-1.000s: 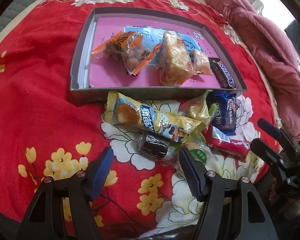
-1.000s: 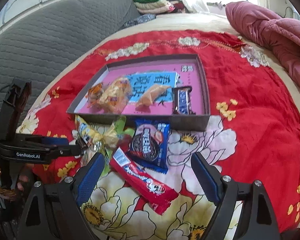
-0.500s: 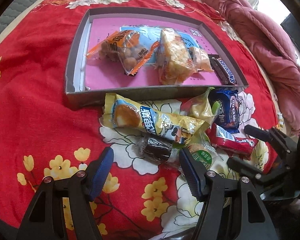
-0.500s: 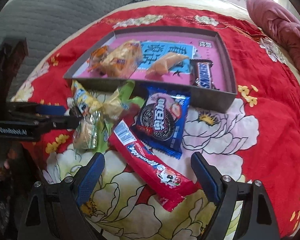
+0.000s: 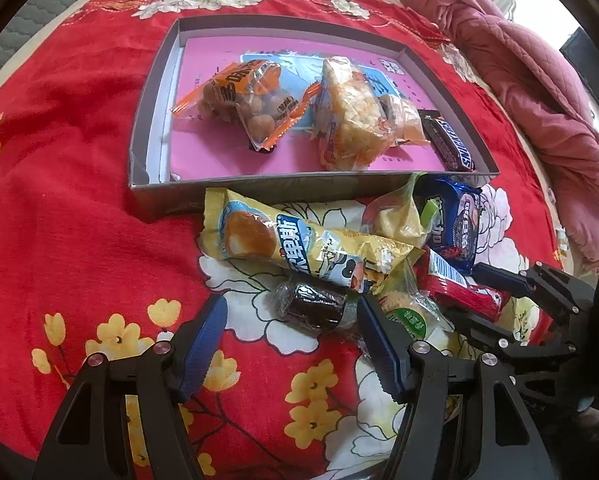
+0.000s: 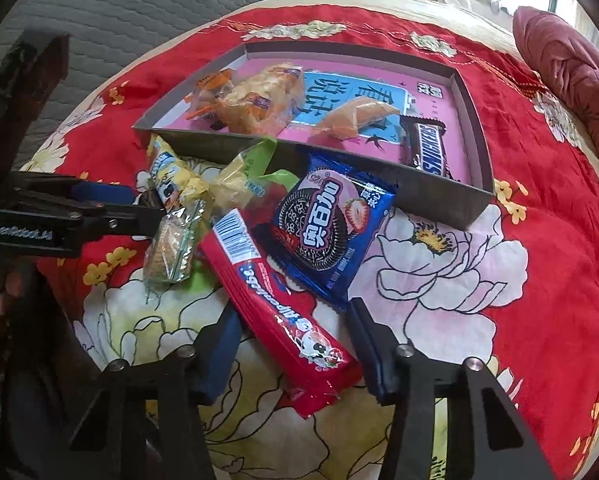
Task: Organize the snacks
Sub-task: 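Grasp the dark brown wrapped candy with the left gripper while the right gripper grasps the red Alpenliebe stick, then carry the brown candy with the left gripper while the right gripper carries the red stick over the tray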
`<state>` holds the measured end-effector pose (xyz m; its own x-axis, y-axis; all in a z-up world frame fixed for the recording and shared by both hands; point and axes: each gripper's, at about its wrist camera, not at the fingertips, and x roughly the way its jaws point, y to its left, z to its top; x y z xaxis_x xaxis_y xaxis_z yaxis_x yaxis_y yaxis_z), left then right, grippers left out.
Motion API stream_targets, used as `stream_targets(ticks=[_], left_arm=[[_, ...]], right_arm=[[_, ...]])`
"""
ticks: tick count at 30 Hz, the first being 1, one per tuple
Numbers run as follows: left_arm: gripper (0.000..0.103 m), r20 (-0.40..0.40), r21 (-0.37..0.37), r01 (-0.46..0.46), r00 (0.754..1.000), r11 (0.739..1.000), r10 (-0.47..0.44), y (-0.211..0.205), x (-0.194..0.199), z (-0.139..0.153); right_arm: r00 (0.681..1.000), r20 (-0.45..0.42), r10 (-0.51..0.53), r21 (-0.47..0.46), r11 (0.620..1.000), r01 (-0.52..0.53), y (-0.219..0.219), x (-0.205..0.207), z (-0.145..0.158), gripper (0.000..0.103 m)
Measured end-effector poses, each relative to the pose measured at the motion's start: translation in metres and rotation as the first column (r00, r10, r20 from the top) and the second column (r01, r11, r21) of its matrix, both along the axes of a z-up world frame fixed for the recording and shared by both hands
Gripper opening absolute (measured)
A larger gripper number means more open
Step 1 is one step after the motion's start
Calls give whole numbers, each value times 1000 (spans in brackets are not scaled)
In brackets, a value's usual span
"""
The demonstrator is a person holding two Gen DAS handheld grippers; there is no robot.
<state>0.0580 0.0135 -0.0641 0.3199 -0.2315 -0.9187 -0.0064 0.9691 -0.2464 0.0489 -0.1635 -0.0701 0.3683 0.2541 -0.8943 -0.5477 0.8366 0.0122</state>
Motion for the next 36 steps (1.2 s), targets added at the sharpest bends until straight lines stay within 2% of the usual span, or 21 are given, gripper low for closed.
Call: stream_targets(ticks=[3,10,12,16,18,23,30,36], left_arm=[[56,-3,1,14,1000,1000,-14,-2,-1,-1],[55,-2,3,23,1000,1000,-23,-6,0,-3],[52,1,2,27,1000,1000,-27,-6,0,-3],[40,4,-7,43,999,999,-43,-12,1,-5],[39,5,-2,52,999,999,-52,-14,2,-5],[38,7,-42,50,999,998,-50,-11,1,-2],[38,3,-69,38,999,997,-38,-5,-3,0],[38,17,-78,32,999,996,-30,0,-8,7]], right_arm=[[1000,-8,11,4,1000,-11,0,-2,1,42],[998,-30,56,10,998,-56,5,-9,1,41],[997,-33,68,5,998,-68,8,-10,0,41],[996,-49,69,6,998,-69,10,-8,-4,40],[996,-52,70,18,997,-69,9,-7,-3,31],[994,-90,58,90,995,-50,0,-7,4,23],[992,-126,-20,88,996,31,-17,-4,7,23],[992,-118,-40,165,985,59,-28,-3,16,23]])
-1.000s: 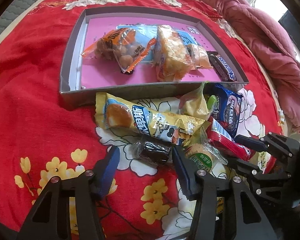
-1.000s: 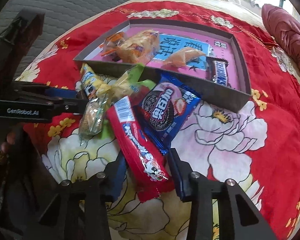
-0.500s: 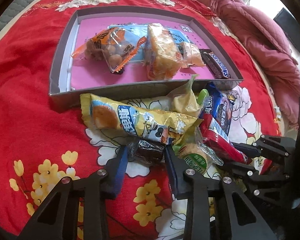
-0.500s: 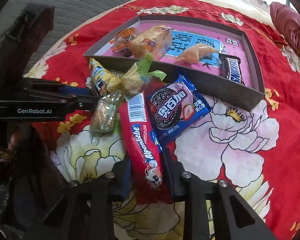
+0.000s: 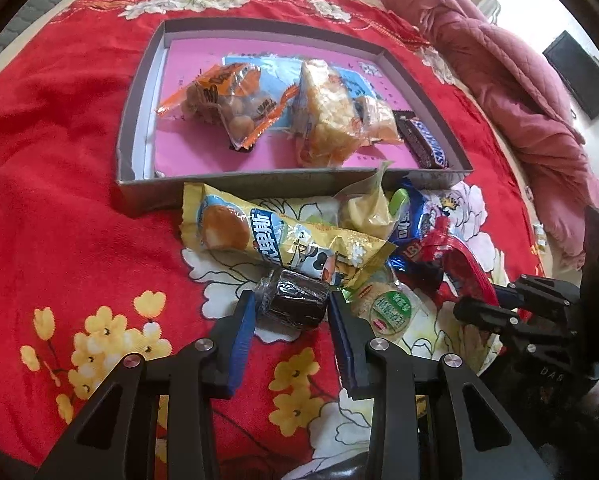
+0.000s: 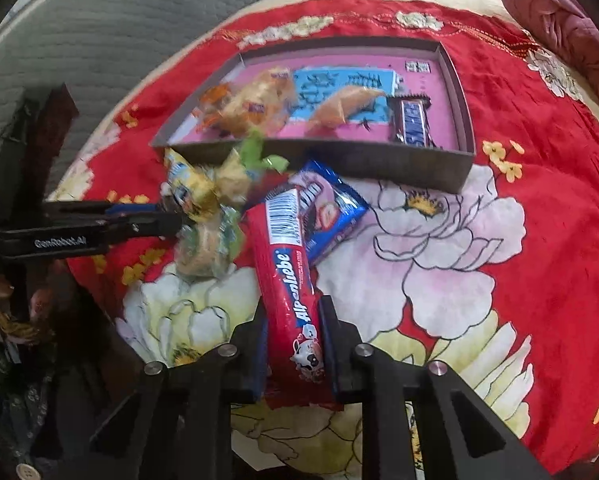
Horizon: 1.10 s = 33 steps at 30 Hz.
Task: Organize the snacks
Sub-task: 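Carry the brown candy with the left gripper while the right gripper carries the red stick over the tray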
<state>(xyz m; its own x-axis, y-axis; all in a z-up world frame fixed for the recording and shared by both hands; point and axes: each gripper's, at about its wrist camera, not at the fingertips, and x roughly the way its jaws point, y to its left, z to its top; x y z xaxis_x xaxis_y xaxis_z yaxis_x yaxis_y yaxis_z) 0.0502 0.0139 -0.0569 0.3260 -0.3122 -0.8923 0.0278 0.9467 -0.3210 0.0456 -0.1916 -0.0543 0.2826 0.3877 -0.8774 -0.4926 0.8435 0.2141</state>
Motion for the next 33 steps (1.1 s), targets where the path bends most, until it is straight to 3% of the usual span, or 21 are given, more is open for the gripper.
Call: stream_targets(ticks=[11,20,28,33], left_arm=[[38,57,1,-15,998,1000,15,3,-6,25],[38,79,-5,-27,997,1000,27,4,-7,35],[38,66,-26,-29,997,999,31,6,-6,31],[38,66,-36,-24,997,999,27,5,-5,31]], right_arm=[[996,73,-46,104,994,39,-7,4,15,23],[996,69,-56,195,980,42,-15,3,24,22],[995,-17,-96,110,989,98,-16,16,-2,22],[996,-21,-90,37,995,90,-4,21,-14,24]])
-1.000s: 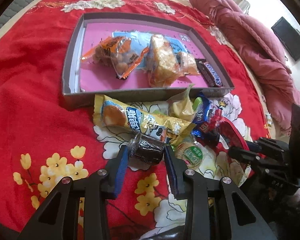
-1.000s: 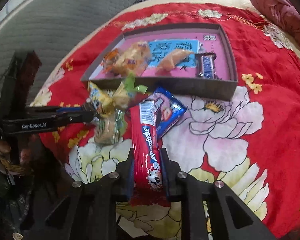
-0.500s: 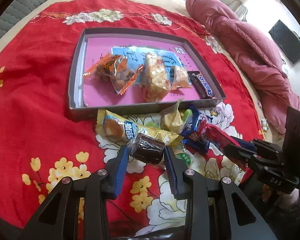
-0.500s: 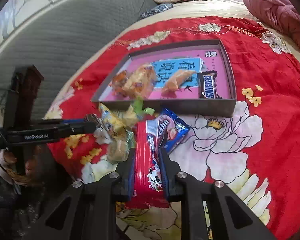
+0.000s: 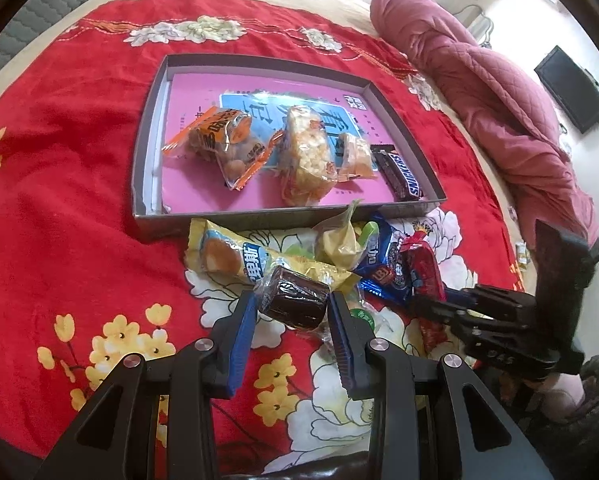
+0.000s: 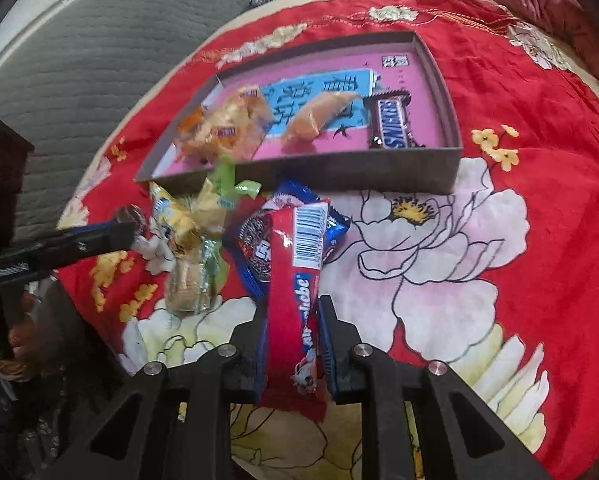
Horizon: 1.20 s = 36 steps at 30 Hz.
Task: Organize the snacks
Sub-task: 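Carry the brown candy with the left gripper while the right gripper carries the red stick over the tray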
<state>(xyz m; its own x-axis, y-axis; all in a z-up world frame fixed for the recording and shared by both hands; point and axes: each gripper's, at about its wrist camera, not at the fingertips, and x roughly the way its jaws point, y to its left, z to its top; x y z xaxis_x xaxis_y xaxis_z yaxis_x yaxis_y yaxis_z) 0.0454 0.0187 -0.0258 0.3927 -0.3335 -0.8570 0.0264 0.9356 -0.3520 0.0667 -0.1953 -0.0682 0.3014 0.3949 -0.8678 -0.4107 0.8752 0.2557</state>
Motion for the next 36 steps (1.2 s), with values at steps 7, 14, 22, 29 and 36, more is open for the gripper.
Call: stream_targets(ticks=[7,14,22,29,36], left_arm=[[38,2,-3,3,1000,1000,-3,-1,1,0],[38,14,-15,-6,1000,1000,6,2,2,7],[38,46,-21,-31,998,999,32,6,7,19],[38,70,-16,-49,996,999,50,8,18,26],[38,103,9,-77,992,997,75,11,29,33]], right_arm=[[1000,13,22,-12,1000,-22,6,3,-4,25],[998,50,-47,130,991,40,-21,1,20,20],[981,178,-74,170,985,43,-21,2,47,20],[965,248,-84,174,984,41,-15,10,59,20],[959,269,-91,178,983,43,-11,21,60,20]])
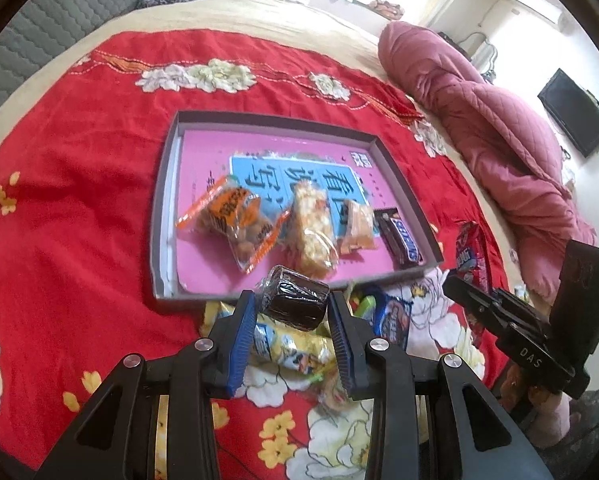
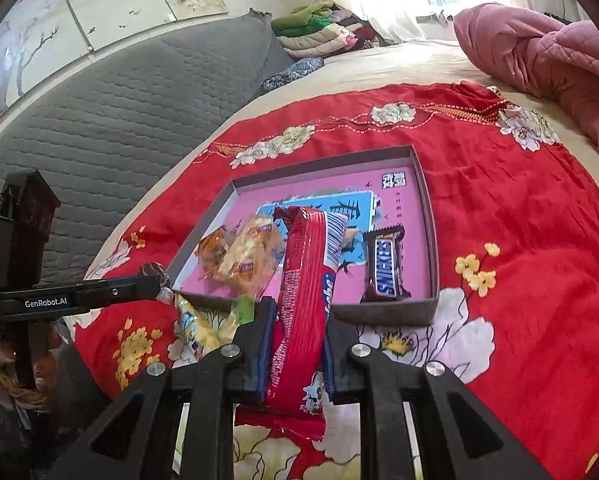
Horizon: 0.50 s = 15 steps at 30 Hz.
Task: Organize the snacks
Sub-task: 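Carry the brown candy with the left gripper while the right gripper carries the red stick over the tray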
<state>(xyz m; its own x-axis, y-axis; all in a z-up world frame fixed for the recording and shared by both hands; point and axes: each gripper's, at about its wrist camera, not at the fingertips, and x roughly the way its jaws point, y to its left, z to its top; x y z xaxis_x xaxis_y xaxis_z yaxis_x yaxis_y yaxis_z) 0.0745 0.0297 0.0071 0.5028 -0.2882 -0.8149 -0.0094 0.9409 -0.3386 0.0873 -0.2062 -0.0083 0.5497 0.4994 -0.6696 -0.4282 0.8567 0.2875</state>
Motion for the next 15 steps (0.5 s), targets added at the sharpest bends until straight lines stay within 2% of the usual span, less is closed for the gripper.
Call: stream_targets(ticks=[15], left_arm=[[38,-3,54,-37,999,998,37,-1,27,-10]], right_arm=[[998,34,-48,50,998,46,-12,17,7,20]])
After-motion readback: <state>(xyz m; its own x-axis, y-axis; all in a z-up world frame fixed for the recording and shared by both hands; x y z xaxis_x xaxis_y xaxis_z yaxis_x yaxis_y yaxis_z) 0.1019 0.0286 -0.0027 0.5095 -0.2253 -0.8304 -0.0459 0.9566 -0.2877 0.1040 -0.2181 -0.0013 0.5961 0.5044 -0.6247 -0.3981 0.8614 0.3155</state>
